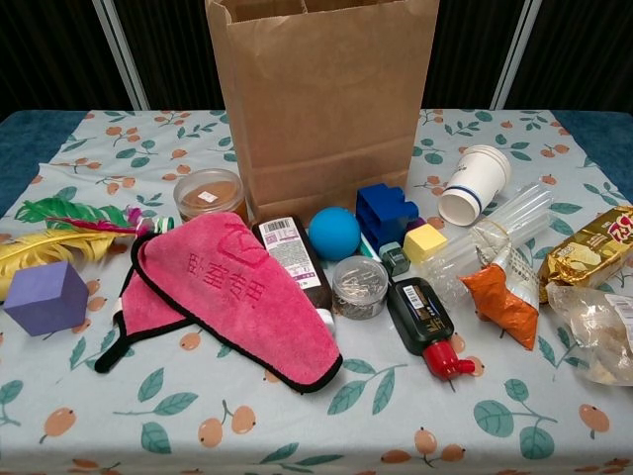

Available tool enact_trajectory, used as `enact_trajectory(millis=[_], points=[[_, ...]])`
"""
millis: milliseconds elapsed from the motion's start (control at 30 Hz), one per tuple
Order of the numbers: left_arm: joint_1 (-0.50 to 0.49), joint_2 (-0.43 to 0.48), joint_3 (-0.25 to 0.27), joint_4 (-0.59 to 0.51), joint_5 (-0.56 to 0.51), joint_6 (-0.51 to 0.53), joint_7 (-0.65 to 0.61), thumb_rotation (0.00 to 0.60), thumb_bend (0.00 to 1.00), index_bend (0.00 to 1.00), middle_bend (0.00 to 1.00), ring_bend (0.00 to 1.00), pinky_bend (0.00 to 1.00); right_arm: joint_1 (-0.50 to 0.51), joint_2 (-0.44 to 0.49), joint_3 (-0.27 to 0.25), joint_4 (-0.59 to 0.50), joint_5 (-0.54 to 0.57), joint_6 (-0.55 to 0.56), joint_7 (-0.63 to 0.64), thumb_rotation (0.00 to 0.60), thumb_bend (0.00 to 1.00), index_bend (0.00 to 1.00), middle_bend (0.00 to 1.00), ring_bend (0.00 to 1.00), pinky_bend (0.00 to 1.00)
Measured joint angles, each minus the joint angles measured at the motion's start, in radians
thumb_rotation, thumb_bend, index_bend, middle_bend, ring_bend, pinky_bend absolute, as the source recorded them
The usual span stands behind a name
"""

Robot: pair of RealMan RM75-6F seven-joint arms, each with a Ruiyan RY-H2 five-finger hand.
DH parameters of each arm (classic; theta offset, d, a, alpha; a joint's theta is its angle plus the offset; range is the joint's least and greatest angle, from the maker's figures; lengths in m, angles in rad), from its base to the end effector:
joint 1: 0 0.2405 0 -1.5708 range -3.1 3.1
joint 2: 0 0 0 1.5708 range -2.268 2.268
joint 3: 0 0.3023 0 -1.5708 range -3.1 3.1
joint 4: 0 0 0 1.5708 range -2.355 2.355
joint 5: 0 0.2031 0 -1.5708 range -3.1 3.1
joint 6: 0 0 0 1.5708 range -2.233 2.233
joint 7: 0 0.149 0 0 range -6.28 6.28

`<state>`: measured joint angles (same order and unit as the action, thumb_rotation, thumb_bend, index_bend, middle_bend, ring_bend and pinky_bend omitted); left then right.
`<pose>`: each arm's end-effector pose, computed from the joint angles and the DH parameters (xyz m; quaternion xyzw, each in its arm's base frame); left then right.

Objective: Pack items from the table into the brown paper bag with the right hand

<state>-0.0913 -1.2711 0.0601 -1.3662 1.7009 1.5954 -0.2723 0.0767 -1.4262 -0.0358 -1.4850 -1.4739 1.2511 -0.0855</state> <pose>-0.3569 0.1687 0.1377 -0.6218 -0.4029 -0.4698 0.4799 -0.3591 -0.1598 0.0390 0.6367 -0.5038 0.3151 0.4915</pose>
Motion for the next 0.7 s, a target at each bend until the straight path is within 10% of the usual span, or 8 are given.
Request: enact_trajectory(millis=[700], points=[[0.003,0.004,-0.001,-0.017,0.005,0.015,0.002,0.44,0.0,0.06,0.07,0.03,0.07,-0.009,0.024,-0.005,-0.064,-0.033,0.095,-0.037,0.6,0.22,0.47,0.39,0.24,0.17]])
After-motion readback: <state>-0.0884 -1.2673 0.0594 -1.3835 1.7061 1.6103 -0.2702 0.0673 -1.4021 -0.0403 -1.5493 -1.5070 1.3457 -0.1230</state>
